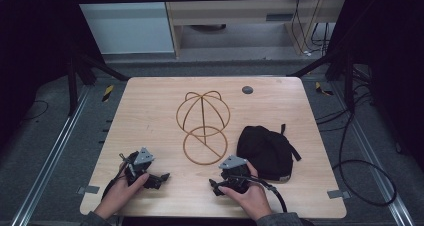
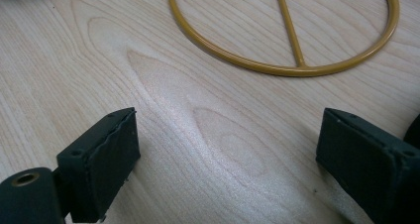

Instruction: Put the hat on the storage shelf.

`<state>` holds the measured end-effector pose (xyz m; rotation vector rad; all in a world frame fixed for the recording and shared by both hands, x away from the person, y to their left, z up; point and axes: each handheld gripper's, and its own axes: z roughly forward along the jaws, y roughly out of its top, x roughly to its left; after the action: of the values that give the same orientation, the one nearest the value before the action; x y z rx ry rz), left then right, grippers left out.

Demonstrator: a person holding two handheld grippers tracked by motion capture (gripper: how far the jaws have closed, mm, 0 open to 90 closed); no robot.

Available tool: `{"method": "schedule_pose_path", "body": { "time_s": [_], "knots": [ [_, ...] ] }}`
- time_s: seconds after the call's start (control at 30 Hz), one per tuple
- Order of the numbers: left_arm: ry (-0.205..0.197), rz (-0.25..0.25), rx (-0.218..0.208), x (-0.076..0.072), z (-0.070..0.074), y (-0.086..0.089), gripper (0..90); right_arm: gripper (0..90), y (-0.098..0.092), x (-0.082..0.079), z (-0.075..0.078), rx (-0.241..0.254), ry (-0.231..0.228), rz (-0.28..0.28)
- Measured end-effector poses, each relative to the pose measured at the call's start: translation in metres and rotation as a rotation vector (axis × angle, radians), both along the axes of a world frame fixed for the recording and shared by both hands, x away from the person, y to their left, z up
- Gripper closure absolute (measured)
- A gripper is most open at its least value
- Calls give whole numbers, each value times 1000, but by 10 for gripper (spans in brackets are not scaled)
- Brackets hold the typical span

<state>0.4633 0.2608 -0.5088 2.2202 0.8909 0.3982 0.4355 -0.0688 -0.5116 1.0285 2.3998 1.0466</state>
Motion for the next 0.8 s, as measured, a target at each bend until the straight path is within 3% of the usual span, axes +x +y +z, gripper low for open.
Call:
{"method": "schedule_pose_path", "body": {
  "time_s": [0.3,0.43,0.67,0.7,0.8],
  "knots": [
    [0,-1,-1,0,0,0,0,79,3,-4,8,-24,14,-13],
    [1,2,-6,0,0,-1,0,79,-1,-10,17,-38,-4,-35],
    [0,-1,-1,0,0,0,0,87,-20,-23,35,-66,-76,-97],
    [0,-1,-1,0,0,0,0,76,-26,-26,38,-90,-97,-133],
    [0,-1,-1,0,0,0,0,69,-33,-29,42,-79,-128,-172]
  ]
}}
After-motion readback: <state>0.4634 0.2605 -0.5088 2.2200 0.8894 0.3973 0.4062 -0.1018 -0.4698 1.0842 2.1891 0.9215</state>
